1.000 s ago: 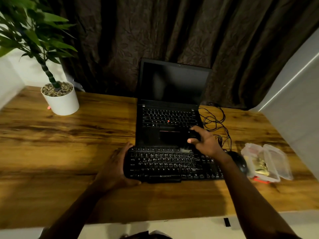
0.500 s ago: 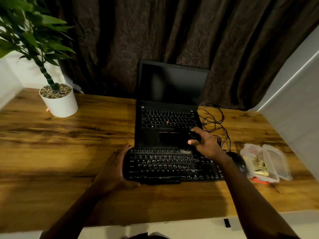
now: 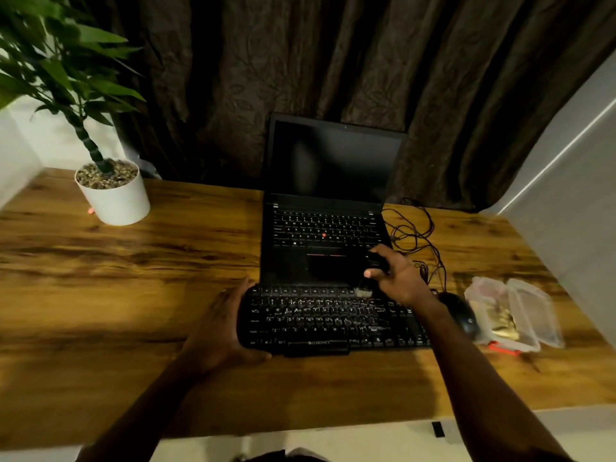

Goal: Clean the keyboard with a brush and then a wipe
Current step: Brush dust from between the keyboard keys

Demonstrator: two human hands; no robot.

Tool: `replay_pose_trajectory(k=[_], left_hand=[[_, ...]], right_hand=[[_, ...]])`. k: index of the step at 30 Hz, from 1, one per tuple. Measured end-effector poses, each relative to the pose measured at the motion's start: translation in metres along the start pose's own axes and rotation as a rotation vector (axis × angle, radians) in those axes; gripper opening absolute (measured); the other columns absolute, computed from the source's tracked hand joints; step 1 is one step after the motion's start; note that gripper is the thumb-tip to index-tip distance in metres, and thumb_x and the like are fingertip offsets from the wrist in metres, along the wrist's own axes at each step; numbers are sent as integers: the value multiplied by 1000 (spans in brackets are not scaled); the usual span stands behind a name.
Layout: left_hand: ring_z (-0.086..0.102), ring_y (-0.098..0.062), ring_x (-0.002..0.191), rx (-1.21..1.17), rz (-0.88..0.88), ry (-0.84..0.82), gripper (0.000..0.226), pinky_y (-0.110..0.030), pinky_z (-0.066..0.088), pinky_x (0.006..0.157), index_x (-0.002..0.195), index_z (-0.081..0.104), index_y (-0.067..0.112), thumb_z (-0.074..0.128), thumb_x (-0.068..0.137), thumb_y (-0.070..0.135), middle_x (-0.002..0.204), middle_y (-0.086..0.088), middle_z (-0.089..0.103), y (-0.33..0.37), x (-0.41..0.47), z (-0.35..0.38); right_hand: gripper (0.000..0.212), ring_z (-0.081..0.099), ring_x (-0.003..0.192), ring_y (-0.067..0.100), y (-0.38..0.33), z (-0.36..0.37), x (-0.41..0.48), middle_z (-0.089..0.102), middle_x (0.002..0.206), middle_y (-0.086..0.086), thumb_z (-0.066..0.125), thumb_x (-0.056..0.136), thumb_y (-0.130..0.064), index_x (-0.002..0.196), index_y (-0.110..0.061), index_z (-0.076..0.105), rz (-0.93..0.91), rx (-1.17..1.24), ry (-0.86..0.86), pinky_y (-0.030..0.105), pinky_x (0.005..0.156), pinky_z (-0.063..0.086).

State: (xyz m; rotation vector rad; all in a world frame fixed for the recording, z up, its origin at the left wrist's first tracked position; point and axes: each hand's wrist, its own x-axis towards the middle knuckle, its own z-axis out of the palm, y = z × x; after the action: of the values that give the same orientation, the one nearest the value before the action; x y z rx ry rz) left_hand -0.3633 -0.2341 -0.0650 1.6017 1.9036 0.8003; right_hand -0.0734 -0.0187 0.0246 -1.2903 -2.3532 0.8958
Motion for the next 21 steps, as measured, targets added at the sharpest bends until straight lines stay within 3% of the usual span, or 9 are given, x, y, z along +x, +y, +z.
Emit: replay_pose_trajectory(k=[4, 8, 13, 18, 21], left_hand=[[26, -13, 144, 6, 2, 3, 148, -40, 27, 118, 158, 9, 26, 82, 41, 81, 159, 10, 26, 1, 0, 0], [27, -14, 143, 17, 3, 4, 147, -42, 29, 118, 157, 10, 29, 81, 39, 81, 158, 10, 27, -1, 1, 1], [28, -14, 143, 15, -9, 0, 147, -45, 31, 117, 156, 10, 33, 79, 37, 84, 158, 10, 27, -2, 1, 1], [26, -15, 144, -14, 11, -7, 145, -42, 28, 118, 156, 10, 33, 82, 39, 81, 160, 8, 25, 1, 2, -1], [26, -14, 143, -17, 5, -6, 147, -40, 28, 117, 157, 10, 31, 83, 39, 79, 159, 9, 26, 1, 1, -1]], right_hand=[[36, 64, 80, 7, 3, 6, -7, 63, 96, 0, 68, 90, -11, 123, -19, 53, -47, -32, 67, 14, 53, 51], [32, 58, 71, 1, 2, 12, -14, 58, 87, -8, 67, 91, -8, 119, -18, 54, -83, -65, 143, 6, 51, 45], [32, 61, 76, 5, 1, 5, -9, 61, 94, -2, 67, 91, -9, 121, -14, 54, -58, 2, 68, 11, 52, 49], [36, 61, 93, 17, 7, -4, -2, 61, 106, 1, 70, 90, -14, 122, -21, 54, 1, 53, 24, 28, 69, 54], [31, 63, 85, 15, 7, 2, -1, 60, 100, 1, 68, 90, -11, 117, -20, 54, -46, 19, 59, 23, 60, 56]])
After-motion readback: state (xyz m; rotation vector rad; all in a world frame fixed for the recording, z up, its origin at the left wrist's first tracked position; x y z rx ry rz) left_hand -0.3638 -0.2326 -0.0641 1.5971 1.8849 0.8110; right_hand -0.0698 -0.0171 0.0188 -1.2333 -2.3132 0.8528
